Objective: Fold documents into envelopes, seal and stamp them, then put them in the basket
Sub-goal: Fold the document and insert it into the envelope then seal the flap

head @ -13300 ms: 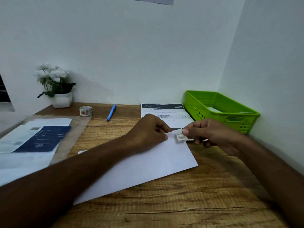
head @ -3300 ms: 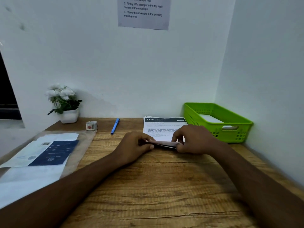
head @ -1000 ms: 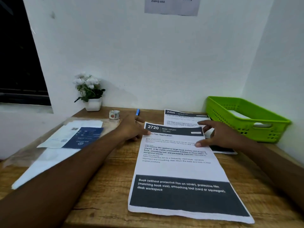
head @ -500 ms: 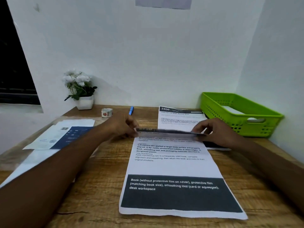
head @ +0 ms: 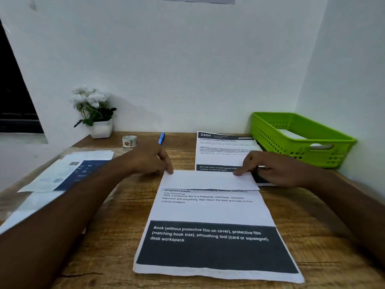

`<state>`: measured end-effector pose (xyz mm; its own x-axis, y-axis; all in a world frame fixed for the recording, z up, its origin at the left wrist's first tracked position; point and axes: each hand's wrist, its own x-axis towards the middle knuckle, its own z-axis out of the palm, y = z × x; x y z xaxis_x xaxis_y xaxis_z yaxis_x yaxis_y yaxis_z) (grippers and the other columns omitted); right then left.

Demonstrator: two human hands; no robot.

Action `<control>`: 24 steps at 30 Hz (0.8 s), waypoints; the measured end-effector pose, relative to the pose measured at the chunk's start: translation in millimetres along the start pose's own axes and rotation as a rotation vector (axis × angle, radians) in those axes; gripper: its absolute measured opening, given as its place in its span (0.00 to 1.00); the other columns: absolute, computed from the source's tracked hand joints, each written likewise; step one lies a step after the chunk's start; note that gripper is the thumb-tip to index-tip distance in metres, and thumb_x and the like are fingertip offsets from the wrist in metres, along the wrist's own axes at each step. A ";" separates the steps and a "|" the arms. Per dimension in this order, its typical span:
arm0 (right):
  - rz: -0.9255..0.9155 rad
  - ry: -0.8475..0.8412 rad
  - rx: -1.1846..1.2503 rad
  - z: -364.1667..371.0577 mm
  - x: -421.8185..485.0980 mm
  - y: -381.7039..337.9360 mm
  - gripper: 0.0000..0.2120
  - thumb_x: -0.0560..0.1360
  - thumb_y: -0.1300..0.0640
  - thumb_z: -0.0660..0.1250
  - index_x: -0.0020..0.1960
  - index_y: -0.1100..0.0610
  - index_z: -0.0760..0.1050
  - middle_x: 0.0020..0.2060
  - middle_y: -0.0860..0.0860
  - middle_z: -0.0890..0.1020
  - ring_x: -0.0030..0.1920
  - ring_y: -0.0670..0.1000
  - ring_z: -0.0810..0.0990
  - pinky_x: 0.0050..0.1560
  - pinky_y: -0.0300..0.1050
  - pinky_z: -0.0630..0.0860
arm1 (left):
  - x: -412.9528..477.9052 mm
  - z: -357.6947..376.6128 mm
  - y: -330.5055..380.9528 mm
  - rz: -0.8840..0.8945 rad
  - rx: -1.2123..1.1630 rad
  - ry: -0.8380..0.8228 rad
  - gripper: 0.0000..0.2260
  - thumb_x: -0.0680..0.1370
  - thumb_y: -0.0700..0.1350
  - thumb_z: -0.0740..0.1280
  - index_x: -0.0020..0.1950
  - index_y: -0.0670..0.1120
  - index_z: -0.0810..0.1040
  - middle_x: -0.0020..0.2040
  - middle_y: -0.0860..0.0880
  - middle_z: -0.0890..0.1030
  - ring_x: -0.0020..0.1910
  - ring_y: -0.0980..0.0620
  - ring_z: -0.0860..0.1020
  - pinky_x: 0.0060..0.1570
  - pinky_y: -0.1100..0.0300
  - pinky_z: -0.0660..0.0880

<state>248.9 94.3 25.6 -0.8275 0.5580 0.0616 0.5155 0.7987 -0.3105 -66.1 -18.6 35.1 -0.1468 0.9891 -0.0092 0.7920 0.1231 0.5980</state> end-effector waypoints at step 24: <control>0.098 0.080 0.381 6.4 3.6 -12.7 0.12 0.62 0.53 0.81 0.42 0.52 0.83 0.40 0.52 0.86 0.35 0.50 0.78 0.37 0.44 0.72 | -3.2 8.0 3.5 0.042 0.011 -0.137 0.19 0.65 0.49 0.79 0.54 0.53 0.80 0.46 0.56 0.76 0.44 0.60 0.72 0.39 0.66 0.67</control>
<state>238.0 84.8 23.7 -0.7512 0.6549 0.0831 0.4590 0.6086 -0.6473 -58.1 -20.7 30.8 -0.0313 0.9951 -0.0943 0.8021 0.0813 0.5916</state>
